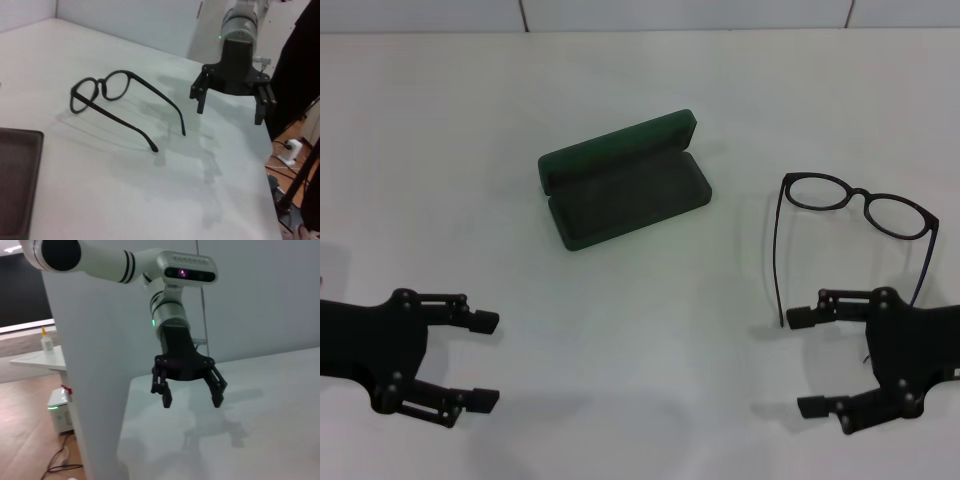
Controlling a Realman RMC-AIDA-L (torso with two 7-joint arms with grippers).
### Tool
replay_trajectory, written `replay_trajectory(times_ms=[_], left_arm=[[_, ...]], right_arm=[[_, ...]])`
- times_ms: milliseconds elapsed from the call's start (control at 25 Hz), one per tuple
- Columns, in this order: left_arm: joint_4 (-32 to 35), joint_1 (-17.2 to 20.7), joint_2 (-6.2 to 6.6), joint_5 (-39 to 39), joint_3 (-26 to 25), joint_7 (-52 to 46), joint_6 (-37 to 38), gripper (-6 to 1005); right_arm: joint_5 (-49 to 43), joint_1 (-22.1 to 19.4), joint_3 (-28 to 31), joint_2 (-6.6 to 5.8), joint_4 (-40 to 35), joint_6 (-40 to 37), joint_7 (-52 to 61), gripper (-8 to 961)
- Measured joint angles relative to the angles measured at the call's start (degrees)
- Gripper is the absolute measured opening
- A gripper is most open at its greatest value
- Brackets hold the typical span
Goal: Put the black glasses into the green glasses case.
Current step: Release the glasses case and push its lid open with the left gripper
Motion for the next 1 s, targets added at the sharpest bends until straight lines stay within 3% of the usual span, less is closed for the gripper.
replay_trajectory(times_ms=[720, 1000], left_arm=[[-0.1, 0.0, -0.99, 0.0, -3.1, 0.0, -0.3, 885], [-2.0, -2.7, -3.0, -0.2, -14.6, -16.4, -0.4, 885]], right_arm=[[0.4, -0.3, 1.9, 0.0, -0.4, 1.5, 0.1, 886], [0.5, -0.4, 2.0, 0.03, -0.4, 1.0, 0.5, 886]])
